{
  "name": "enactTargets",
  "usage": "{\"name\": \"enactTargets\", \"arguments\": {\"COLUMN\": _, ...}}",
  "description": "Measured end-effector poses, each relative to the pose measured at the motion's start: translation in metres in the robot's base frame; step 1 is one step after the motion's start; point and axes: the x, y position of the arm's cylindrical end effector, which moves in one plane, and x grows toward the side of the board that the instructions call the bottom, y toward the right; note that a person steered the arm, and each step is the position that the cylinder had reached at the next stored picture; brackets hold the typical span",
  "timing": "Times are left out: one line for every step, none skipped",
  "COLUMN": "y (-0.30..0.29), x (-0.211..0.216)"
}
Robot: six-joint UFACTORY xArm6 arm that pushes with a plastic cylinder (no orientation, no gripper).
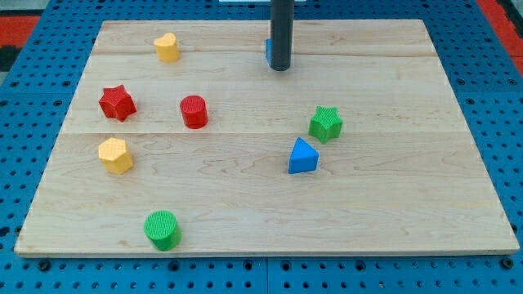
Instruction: Move the green star right to the blue cube
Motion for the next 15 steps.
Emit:
{"name": "enactTargets", "arguments": {"y": 0.011, "x": 0.0}}
{"name": "enactTargets", "arguments": {"y": 0.01, "x": 0.03}}
{"name": "enactTargets", "arguments": {"y": -0.01, "x": 0.057}}
{"name": "enactTargets", "arguments": {"y": -0.028, "x": 0.083}}
{"name": "enactTargets", "arguments": {"y": -0.025, "x": 0.106}}
{"name": "enactTargets", "arguments": {"y": -0.021, "x": 0.146}}
{"name": "enactTargets", "arguments": {"y": 0.044, "x": 0.15}}
{"name": "enactTargets", "arguments": {"y": 0.065, "x": 0.108}}
{"name": "enactTargets", "arguments": {"y": 0.093, "x": 0.091}}
{"name": "enactTargets", "arguments": {"y": 0.098, "x": 0.097}}
{"name": "enactTargets", "arguments": {"y": 0.109, "x": 0.101}}
{"name": "enactTargets", "arguments": {"y": 0.119, "x": 0.069}}
{"name": "enactTargets", "arguments": {"y": 0.108, "x": 0.032}}
{"name": "enactTargets", "arguments": {"y": 0.115, "x": 0.035}}
{"name": "enactTargets", "arguments": {"y": 0.132, "x": 0.068}}
